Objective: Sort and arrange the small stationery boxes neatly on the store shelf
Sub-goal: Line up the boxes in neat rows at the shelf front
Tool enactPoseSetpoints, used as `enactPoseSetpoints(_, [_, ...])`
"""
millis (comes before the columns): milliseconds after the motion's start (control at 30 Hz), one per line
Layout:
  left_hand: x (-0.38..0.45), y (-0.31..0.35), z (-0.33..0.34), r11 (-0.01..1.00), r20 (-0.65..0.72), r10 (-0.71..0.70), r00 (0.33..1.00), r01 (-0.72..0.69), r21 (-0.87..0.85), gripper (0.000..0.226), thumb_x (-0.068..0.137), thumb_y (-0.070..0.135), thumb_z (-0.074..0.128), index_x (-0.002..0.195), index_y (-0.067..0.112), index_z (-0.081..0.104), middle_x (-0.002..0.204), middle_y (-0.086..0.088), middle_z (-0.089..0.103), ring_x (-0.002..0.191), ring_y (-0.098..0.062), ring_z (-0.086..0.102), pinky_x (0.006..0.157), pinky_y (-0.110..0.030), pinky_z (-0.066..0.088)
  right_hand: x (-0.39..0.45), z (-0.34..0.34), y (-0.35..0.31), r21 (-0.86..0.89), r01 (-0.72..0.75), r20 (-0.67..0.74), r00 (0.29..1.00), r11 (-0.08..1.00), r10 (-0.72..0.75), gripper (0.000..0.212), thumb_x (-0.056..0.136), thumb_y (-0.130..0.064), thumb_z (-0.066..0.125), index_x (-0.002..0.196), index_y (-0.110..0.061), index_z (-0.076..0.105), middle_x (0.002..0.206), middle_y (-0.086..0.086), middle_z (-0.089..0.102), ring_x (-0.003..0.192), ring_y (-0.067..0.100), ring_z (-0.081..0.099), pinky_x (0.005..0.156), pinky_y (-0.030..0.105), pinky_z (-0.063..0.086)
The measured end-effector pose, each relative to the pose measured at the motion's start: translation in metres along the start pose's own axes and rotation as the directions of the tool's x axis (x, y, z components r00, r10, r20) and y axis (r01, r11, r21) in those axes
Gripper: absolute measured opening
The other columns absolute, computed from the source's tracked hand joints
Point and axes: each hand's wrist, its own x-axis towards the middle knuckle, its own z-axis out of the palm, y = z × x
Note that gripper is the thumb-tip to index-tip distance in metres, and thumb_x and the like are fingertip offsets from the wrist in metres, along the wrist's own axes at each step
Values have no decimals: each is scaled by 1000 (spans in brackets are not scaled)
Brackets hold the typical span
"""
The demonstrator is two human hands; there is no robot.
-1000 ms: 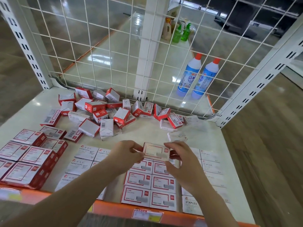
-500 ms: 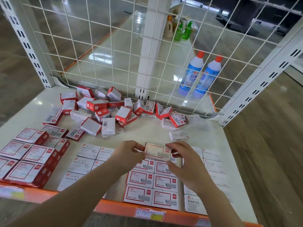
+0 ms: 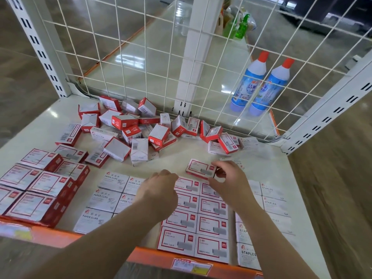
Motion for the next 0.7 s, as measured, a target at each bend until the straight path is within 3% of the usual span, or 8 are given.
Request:
enactPoseSetpoints(200, [5, -3, 8, 999, 19, 36, 999, -36, -3, 32, 91, 14, 47, 122, 20, 55, 123, 6, 52, 110, -13, 48, 92, -26, 44, 17, 6, -9, -23, 81, 151, 986, 996, -77, 40, 86, -13, 57, 126, -17, 53, 120, 0, 53, 99, 5, 43, 86, 17, 31])
enactPoseSetpoints(333, [8, -5, 8, 999, 16, 26, 1000, -25, -45, 32, 92, 16, 48, 122, 21, 56, 121, 7, 52, 107, -12, 49, 89, -25, 46, 25, 11, -9, -102, 44, 210, 977, 994, -22, 43, 90, -13, 52, 132, -16, 48, 130, 1, 51, 117, 14, 47, 93, 22, 35])
enactPoseSetpoints(467, [10, -5, 7, 998, 6, 31, 1000, -31, -53, 37, 93, 16, 48, 129, 21, 50, 128, 6, 48, 116, -13, 45, 95, -26, 43, 28, 16, -7, -141, 28, 230, 973, 990, 6, 43, 91, -10, 48, 133, -17, 48, 132, 2, 50, 121, 15, 46, 96, 22, 35])
enactPoseSetpoints(700, [12, -5, 8, 999, 40, 51, 998, -50, -22, 45, 93, 19, 48, 137, 21, 41, 138, 7, 41, 126, -14, 37, 103, -29, 36, 25, 17, -5, -149, 78, 260, 965, 986, -37, 41, 93, -8, 44, 134, -14, 48, 134, 4, 48, 121, 18, 44, 86, 16, 31])
